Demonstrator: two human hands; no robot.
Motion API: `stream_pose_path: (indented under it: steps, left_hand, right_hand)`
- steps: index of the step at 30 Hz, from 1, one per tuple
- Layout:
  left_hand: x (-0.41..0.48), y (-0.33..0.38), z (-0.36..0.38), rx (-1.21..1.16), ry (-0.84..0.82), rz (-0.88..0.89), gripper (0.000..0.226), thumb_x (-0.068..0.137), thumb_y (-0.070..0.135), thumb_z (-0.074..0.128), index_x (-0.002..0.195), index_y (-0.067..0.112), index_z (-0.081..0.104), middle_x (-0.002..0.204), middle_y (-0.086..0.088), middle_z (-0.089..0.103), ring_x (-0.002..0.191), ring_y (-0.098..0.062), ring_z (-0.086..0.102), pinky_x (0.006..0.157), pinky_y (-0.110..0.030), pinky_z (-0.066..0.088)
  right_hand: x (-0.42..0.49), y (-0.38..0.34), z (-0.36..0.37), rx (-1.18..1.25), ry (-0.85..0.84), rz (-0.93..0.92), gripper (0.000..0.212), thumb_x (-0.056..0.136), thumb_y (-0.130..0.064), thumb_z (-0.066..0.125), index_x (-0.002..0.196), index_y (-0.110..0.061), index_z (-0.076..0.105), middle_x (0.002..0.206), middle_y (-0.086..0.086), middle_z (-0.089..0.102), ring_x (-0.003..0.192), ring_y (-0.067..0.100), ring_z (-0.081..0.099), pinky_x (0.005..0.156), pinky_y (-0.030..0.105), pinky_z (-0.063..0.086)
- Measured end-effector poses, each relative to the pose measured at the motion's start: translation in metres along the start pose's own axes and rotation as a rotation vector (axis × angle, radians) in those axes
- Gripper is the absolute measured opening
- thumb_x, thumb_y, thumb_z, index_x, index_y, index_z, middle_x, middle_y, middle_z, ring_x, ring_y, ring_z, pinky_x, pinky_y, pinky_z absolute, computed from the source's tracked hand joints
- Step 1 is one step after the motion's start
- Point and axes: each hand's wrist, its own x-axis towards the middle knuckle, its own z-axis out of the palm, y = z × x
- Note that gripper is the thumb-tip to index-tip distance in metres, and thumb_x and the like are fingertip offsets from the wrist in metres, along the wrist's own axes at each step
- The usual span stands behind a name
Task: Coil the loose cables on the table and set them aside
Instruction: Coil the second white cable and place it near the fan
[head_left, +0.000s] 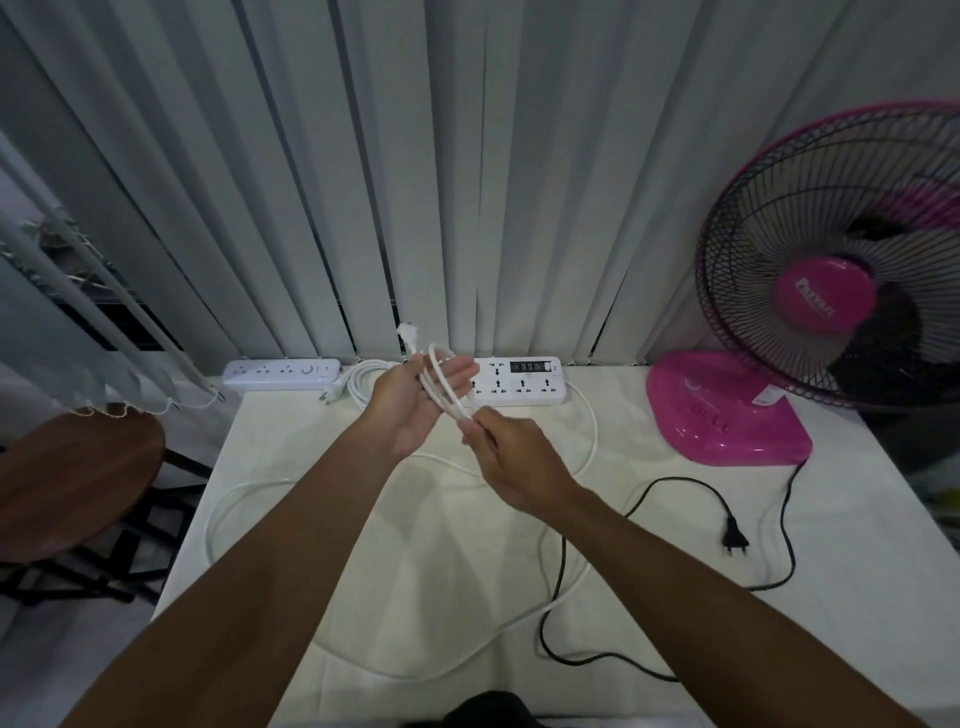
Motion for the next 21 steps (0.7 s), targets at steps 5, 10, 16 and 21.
stream_pose_path:
  steps: [5, 10, 16, 21]
  left_hand:
    - [-0.004, -0.001, 0.003, -0.109, 0.027, -0.031, 0.033, 0.106, 0.023, 0.036, 0.094, 0.006, 0.063, 0.06, -0.004, 0.051, 0.053, -0.019, 0.054, 0.087, -0.039, 0.055]
    - [-0.01, 0.007, 0.012, -0.168, -0.026, -0.089, 0.032, 0.097, 0.017, 0.036, 0.068, 0.017, 0.05, 0.045, 0.005, 0.025, 0.037, -0.011, 0.02, 0.048, -0.023, 0.037]
    - [-0.014, 0.031, 0.011, -0.143, -0.142, -0.102, 0.033, 0.094, 0.028, 0.034, 0.063, 0.019, 0.045, 0.04, 0.008, 0.021, 0.039, -0.01, 0.006, 0.038, -0.021, 0.011]
    - [-0.017, 0.038, 0.009, 0.043, -0.177, -0.133, 0.036, 0.098, 0.032, 0.04, 0.065, 0.02, 0.045, 0.04, 0.007, 0.021, 0.038, -0.009, 0.007, 0.037, -0.019, 0.009]
  right_hand:
    - [-0.009, 0.016, 0.008, 0.057, -0.068, 0.077, 0.053, 0.098, -0.059, 0.039, 0.071, -0.02, 0.061, 0.052, -0.02, 0.056, 0.051, 0.005, 0.052, 0.059, 0.026, 0.047]
    - [-0.012, 0.045, 0.009, 0.064, -0.277, 0.169, 0.028, 0.104, -0.034, 0.047, 0.084, -0.017, 0.056, 0.08, -0.015, 0.07, 0.078, 0.006, 0.067, 0.077, 0.025, 0.052]
    - [-0.036, 0.105, 0.004, -0.193, -0.569, 0.518, 0.026, 0.092, -0.005, 0.041, 0.106, -0.024, 0.05, 0.119, 0.002, 0.061, 0.101, 0.022, 0.056, 0.086, 0.035, 0.041]
    - [-0.038, 0.122, -0.004, -0.053, -0.409, 0.709, 0.016, 0.088, -0.005, 0.061, 0.103, -0.006, 0.067, 0.105, 0.011, 0.072, 0.091, 0.026, 0.07, 0.071, 0.033, 0.054]
